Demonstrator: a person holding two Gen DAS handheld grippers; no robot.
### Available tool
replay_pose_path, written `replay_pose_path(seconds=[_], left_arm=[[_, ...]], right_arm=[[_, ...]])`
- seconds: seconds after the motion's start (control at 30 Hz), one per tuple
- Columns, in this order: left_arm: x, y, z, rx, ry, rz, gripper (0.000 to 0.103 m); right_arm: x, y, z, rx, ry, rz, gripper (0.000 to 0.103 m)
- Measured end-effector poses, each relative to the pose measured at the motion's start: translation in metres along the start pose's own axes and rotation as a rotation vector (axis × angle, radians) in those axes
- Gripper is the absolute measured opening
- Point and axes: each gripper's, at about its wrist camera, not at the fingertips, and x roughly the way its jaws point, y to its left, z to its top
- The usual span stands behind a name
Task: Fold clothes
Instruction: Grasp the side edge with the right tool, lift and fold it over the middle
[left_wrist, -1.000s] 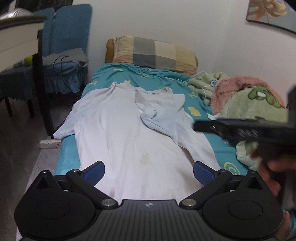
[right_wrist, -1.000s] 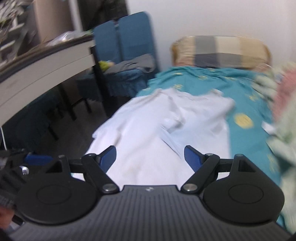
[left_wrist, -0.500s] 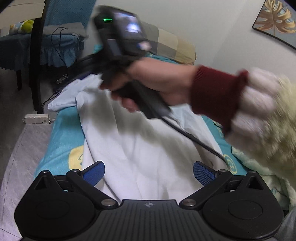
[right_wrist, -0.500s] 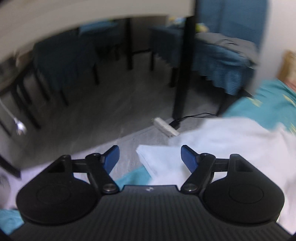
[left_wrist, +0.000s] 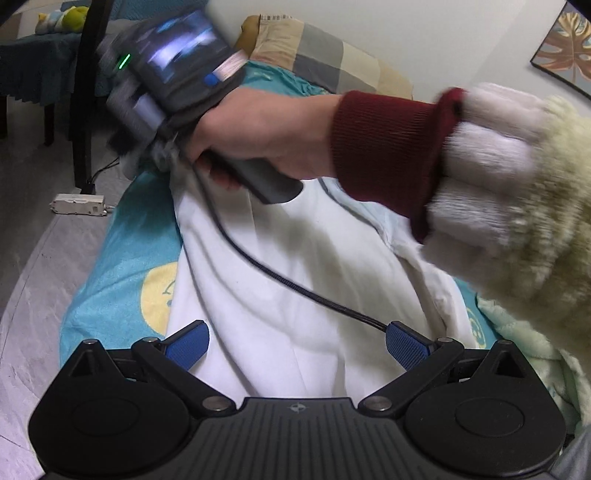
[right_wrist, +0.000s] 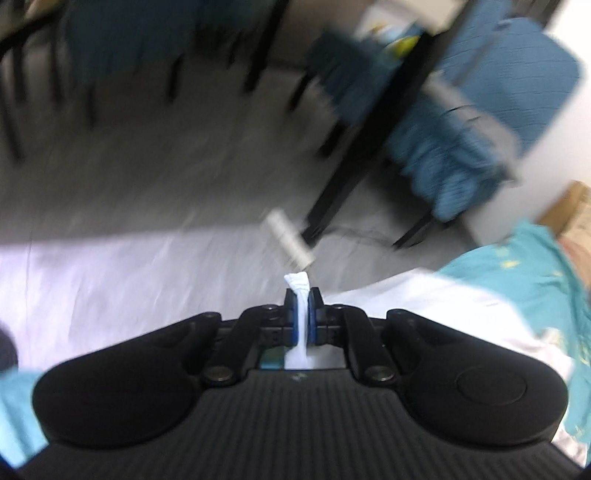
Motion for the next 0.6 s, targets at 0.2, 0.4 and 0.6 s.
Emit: replay_pose_path(seconds=[0.2,0.4,0.6], left_arm=[[0.000,-0.008,0.003,-0.012,-0.056,-0.001,0.103],[0.011,-0.024,0.007,-0.004,-0.070,0.018,0.103],[0.031,-0.038,0.005,0.042,-0.050,0.075,0.103]], right_arm=[[-0.081,-0.078,-0.018,0.389,-0.156,-0.186,0.008],[-0.112,-0.128,-0.122,0.764,-0.091,-0.307,0.008],[-0.119,-0.127,-0.199,0.932,-0.070,-0.214,0.011]])
